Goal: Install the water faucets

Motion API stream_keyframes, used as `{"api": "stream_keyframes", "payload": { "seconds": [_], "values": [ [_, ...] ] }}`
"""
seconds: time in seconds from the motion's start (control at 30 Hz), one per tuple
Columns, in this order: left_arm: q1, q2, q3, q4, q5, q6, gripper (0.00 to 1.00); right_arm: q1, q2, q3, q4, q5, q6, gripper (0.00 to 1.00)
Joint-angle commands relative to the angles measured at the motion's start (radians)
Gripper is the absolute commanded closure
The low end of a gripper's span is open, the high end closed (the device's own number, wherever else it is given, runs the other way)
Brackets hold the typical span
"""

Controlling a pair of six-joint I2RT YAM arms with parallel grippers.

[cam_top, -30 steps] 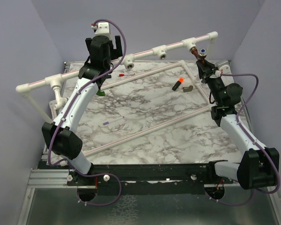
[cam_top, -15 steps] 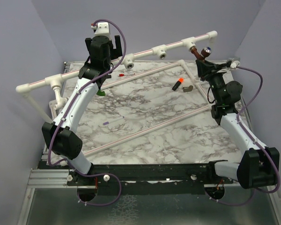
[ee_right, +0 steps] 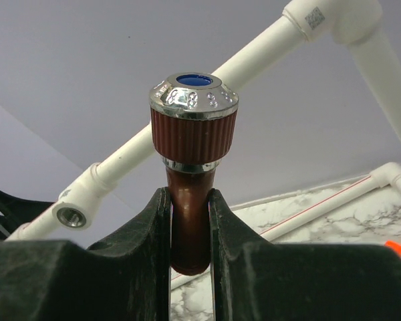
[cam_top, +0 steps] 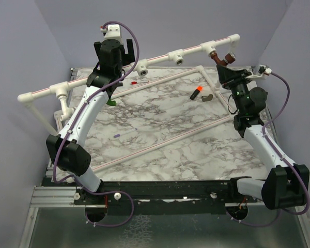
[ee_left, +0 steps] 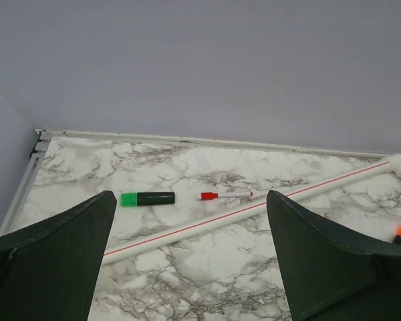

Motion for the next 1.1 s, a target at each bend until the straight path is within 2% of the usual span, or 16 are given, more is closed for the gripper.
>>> {"api": "stream_keyframes", "payload": {
  "seconds": [0.0,0.37,0.73,0.87,1.07],
  "values": [
    [-0.003,-0.017,-0.023,-0.093,0.015,0.011,0.06,0.010,-0.011,0.010,-0.040,0.027,0.221,1.00],
    [-0.003,-0.014,-0.018,-0.099,0.015,0.011,0.06,0.010,-0.001,0.020,-0.044,-0.028,0.555,0.99],
    [-0.004,-0.011,-0.016,-0.101,0.017,0.013,0.06,0.010,-0.034,0.087,-0.202,-0.028,0.718,0.99],
    [-0.004,-0.009,-0.014,-0.100,0.018,0.013,0.06,0.010,-0.036,0.067,-0.191,-0.045,0.835,0.99],
    [-0.004,-0.007,-0.013,-0.102,0.022,0.013,0.05,0.010,-0.032,0.066,-0.164,-0.063,0.926,0.99]
  ]
}}
